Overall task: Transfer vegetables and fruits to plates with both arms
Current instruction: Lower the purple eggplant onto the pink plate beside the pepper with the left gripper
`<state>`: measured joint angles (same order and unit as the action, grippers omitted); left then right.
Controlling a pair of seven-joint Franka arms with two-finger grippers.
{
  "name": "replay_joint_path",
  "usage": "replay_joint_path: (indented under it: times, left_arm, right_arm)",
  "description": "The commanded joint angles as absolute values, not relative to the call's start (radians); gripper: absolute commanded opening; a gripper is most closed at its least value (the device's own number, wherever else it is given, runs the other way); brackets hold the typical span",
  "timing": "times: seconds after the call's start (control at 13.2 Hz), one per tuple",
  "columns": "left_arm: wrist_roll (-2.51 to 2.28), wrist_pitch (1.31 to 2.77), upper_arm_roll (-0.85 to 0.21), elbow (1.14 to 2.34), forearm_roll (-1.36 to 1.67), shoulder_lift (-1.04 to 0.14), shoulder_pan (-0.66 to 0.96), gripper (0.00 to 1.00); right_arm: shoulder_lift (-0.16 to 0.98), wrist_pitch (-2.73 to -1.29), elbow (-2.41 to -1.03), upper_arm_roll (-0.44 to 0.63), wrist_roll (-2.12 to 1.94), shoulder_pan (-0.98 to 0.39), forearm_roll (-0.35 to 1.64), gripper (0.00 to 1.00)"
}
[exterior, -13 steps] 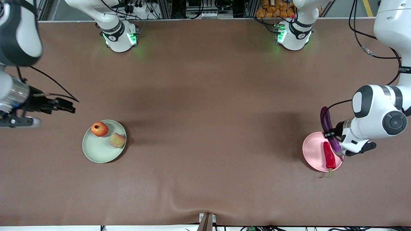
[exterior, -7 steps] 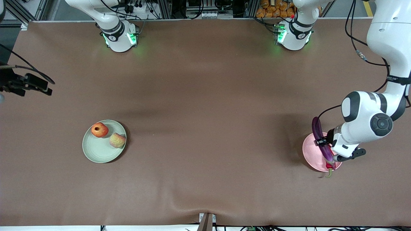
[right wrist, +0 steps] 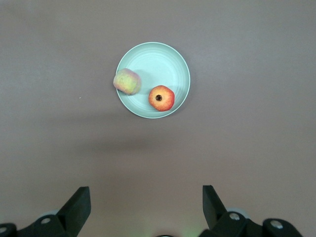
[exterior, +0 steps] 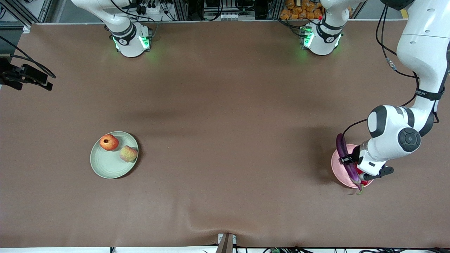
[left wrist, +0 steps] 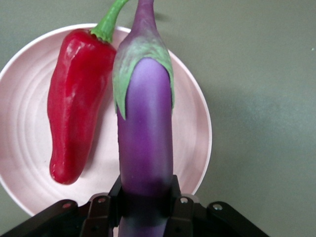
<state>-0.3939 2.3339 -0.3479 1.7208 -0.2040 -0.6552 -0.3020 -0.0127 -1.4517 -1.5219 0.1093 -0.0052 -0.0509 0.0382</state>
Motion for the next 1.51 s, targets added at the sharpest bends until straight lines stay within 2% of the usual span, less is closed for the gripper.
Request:
replay_joint_path:
  times: [0.0,0.75,0.83,0.91,0.98,1.13,1.21,1.28,1.43]
  left_arm:
    - [-0.402,2.339,-0.350,1.686,-0.206,-0.678,-0.302,0.00]
    - [-0.403,2.362,-0.350,1.652,-0.198,-0.729,-0.298,0.07]
    - [-0.402,2.362,-0.350,1.652,-0.199,-0.729,-0.298,0.12]
    - [-0.402,2.362,-0.350,1.652,-0.199,-0.727,-0.296,0.24]
    - [-0.402,2.362,-0.350,1.652,-0.199,-0.727,-0.295,0.41]
    - [-0.403,2.362,-0.350,1.652,-0.198,-0.727,-0.295,0.82]
    - [-0.403,2.362,-0.351,1.652,-0.198,-0.726,-0.295,0.93]
    - [-0.405,2.362,-0.351,1.652,-0.196,-0.721,-0.290,1.00]
    - [-0.400,2.361,-0.353,1.652,-0.196,-0.712,-0.288,1.00]
  right_arm:
    - [-0.015,-1.433,-1.514,0.092,0.064,-0.046,0.003,1.00]
    - [0.003,-1.433,-1.519,0.094,0.055,-0.044,-0.041,1.00]
    - [0.006,-1.434,-1.519,0.094,0.055,-0.044,-0.043,1.00]
    - [0.008,-1.436,-1.517,0.094,0.055,-0.046,-0.043,1.00]
    - [0.008,-1.437,-1.514,0.094,0.055,-0.049,-0.041,1.00]
    - [0.008,-1.442,-1.514,0.092,0.057,-0.049,-0.037,1.00]
    - [0.008,-1.446,-1.514,0.092,0.057,-0.051,-0.037,1.00]
    - [0.008,-1.448,-1.514,0.092,0.061,-0.051,-0.035,1.00]
    - [0.008,-1.454,-1.514,0.092,0.064,-0.049,-0.026,1.00]
